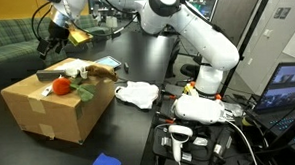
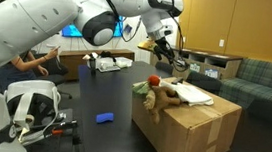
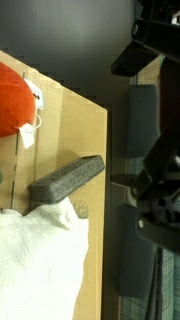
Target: Swap the things on the box with the things on the table
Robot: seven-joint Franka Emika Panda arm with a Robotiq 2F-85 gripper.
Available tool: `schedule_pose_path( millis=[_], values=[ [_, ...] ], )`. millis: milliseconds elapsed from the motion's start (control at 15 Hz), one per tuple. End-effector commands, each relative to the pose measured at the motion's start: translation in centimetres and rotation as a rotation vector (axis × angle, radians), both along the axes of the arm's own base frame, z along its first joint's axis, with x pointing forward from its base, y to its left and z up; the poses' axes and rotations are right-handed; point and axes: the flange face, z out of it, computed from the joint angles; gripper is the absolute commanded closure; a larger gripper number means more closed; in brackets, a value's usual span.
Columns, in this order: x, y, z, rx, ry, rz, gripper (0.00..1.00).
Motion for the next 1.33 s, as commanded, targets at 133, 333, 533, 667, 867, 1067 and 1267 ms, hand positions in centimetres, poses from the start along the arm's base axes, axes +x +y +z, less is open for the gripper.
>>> schedule_pose_path(
  millis=[133, 333, 533, 667, 867, 1067, 1267],
  values=[
    [1.1, -0.5, -2.6, 0.005, -0.021, 0.066, 0.00],
    [1.7, -1.5, -4.2, 0.010, -0.021, 0.070, 0.00],
    [2.3, -2.7, -5.5, 0.024, -0.022, 0.067, 0.00],
    [2.7, -3.4, -6.5, 0.027, -0.022, 0.060, 0.00],
    [3.0, -3.9, -7.3, 0.030, -0.025, 0.057, 0.00],
    [3.1, -3.9, -7.9, 0.028, -0.023, 0.065, 0.00],
    [3.2, -4.1, -8.5, 0.030, -0.021, 0.069, 0.00]
  ],
)
